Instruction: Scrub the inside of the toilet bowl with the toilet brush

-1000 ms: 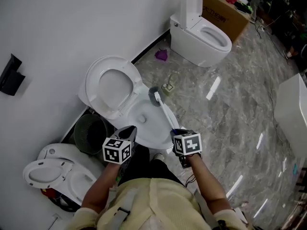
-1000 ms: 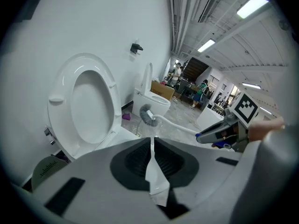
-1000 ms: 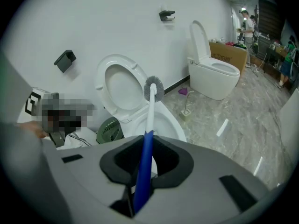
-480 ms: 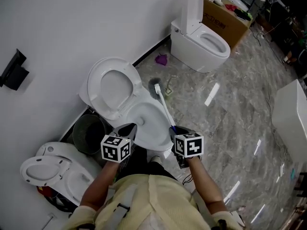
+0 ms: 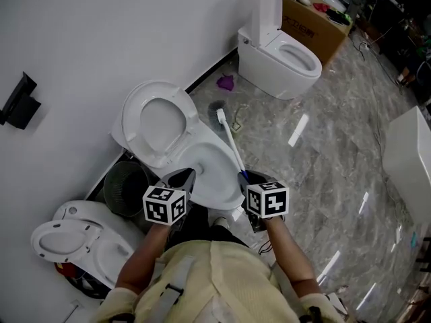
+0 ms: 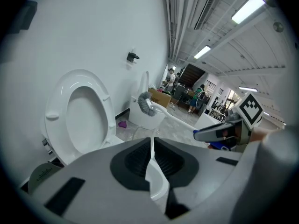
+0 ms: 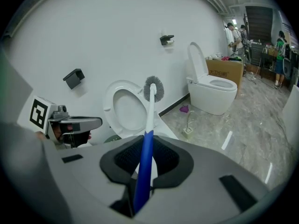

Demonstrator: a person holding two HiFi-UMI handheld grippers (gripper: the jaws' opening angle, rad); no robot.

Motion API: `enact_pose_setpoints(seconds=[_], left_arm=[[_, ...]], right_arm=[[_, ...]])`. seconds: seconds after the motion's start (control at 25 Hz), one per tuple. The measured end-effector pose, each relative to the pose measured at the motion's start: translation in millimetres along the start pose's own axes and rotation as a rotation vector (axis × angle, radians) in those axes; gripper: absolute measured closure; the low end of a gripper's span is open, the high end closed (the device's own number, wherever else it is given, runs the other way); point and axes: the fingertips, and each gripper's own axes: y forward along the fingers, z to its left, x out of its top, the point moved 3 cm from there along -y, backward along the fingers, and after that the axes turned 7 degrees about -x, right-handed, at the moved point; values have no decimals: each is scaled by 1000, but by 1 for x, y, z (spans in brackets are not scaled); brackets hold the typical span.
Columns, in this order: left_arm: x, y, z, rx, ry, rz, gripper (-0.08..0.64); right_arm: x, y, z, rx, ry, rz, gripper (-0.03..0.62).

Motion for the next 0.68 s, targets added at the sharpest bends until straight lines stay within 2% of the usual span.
enact_pose_setpoints(seconds=[0.68], left_arm=[[14, 6, -11, 1, 33, -18, 528]], right_arm=[[13, -9, -7, 19, 5, -47, 521]])
